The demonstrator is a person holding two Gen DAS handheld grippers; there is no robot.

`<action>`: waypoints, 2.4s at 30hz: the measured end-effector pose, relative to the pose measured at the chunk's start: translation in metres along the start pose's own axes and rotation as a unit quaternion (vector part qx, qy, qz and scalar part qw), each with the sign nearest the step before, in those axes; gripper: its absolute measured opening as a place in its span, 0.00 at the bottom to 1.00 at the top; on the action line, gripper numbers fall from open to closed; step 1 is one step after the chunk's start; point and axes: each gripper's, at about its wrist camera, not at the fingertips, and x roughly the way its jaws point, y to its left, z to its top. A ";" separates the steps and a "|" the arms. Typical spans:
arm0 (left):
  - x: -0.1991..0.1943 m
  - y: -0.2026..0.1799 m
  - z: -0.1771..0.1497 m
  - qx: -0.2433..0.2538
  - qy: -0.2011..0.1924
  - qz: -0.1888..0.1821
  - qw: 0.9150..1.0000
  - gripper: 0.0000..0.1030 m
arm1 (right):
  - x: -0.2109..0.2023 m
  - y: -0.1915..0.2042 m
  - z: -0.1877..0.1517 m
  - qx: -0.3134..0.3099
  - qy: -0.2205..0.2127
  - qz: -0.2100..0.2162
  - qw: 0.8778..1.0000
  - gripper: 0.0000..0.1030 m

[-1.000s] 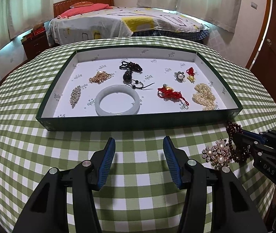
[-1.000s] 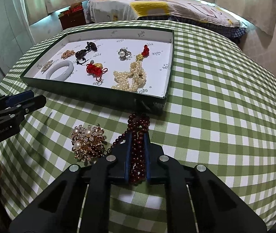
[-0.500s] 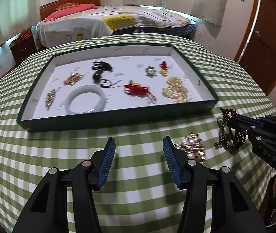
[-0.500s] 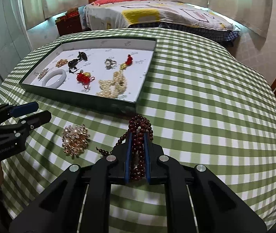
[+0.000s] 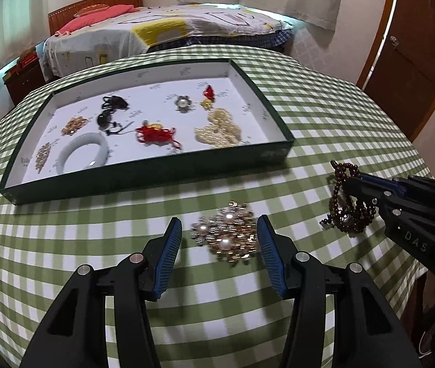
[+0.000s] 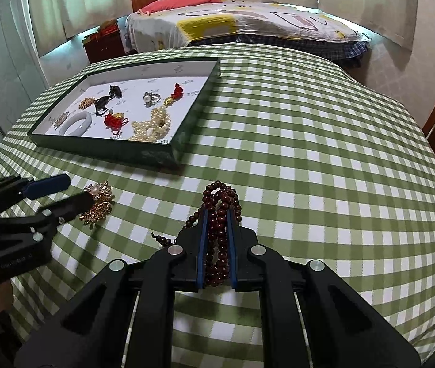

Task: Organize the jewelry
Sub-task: 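Grasp the gold pearl brooch with the left tool while the right tool holds the bracelet, then carry the brooch and the bracelet over the tray with both tools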

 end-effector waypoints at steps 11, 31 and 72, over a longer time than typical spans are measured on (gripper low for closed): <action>0.013 -0.006 -0.006 0.020 -0.001 0.018 1.000 0.51 | 0.005 -0.006 -0.002 0.019 -0.002 0.017 1.000 0.11; 0.000 0.004 -0.008 0.042 -0.017 -0.003 0.999 0.25 | 0.006 0.009 0.000 0.004 -0.002 0.012 1.000 0.11; -0.060 0.069 0.023 -0.009 -0.099 0.017 0.995 0.25 | -0.030 0.070 0.046 -0.041 -0.051 0.002 0.998 0.11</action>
